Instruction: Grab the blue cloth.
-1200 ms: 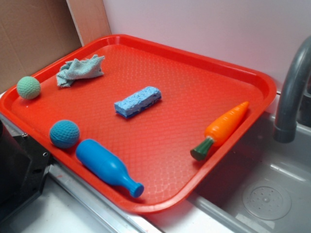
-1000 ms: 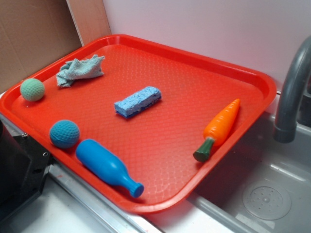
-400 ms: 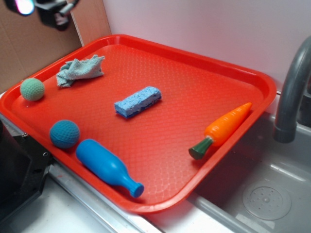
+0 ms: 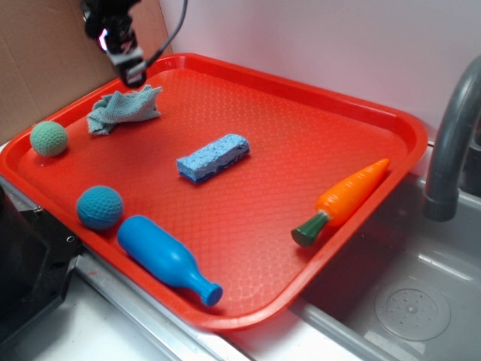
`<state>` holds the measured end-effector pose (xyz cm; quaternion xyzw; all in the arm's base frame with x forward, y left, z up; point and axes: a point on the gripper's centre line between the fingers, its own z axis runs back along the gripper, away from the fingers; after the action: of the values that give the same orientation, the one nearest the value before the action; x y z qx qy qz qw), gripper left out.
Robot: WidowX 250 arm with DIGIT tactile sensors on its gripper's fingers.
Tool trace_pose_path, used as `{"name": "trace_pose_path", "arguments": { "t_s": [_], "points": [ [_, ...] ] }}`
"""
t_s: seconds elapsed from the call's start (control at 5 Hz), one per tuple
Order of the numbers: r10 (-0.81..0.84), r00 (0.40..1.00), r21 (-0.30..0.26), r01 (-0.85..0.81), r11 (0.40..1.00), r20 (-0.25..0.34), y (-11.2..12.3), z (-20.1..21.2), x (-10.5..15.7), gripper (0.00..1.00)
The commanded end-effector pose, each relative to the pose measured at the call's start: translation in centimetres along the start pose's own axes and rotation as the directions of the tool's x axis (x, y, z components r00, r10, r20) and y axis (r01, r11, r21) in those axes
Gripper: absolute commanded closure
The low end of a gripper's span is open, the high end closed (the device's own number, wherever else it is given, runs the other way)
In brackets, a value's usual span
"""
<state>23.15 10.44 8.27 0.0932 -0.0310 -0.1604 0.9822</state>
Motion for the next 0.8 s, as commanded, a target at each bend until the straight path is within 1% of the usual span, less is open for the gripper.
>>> {"name": "trace_pose_path", "arguments": {
  "t_s": [0.0, 0.2, 0.4, 0.6],
  "points": [
    [-0.112, 0.994, -0.131, 0.109, 0.985, -0.012, -0.4, -4.7, 0.5, 0.00],
    [-0.090, 0.994, -0.176, 0.077, 0.981, -0.064, -1.8, -6.3, 0.0, 1.00],
    [-0.049, 0.998, -0.161, 0.043, 0.986, -0.032, -1.7, -4.5, -0.1, 1.00],
    [0.015, 0.999, -0.102, -0.018, 0.995, -0.031, -1.4, -1.6, -0.2, 1.00]
  ]
}}
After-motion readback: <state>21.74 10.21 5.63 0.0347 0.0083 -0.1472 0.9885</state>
